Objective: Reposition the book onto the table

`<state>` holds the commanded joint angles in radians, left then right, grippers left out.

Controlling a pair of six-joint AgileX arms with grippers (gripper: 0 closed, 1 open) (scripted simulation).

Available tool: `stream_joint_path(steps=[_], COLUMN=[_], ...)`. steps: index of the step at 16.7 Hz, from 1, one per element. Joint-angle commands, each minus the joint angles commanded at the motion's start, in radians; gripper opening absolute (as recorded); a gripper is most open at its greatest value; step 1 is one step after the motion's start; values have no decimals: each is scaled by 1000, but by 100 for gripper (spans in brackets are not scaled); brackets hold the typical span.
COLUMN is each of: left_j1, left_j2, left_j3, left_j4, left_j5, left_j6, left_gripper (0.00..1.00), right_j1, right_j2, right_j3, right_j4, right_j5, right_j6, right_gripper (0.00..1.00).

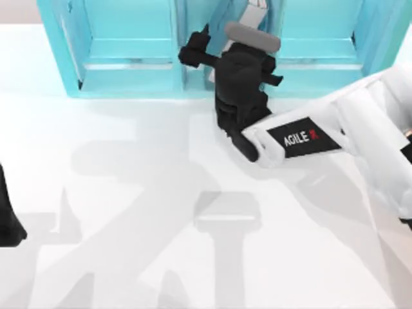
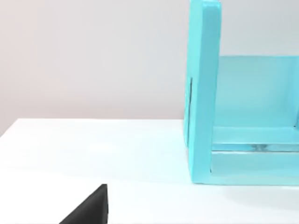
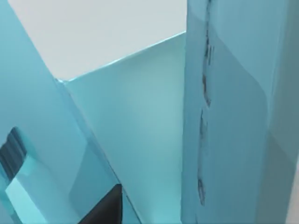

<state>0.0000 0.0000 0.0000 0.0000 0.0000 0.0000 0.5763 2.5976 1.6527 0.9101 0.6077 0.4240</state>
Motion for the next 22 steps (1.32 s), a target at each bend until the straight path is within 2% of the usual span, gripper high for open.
stream_joint_path(steps=[10, 22], left_j1=[0, 0], left_j2=[0, 0], left_j3=[0, 0], left_j4=[0, 0], left_j5=[0, 0], left_j6=[0, 0], left_gripper=[100, 100], right_j1=[0, 21], right_j2=[0, -37], right_j3=[0, -26], right_j4=[0, -17], right_j5=[0, 14], right_j6=[0, 3], right_gripper=[2, 0])
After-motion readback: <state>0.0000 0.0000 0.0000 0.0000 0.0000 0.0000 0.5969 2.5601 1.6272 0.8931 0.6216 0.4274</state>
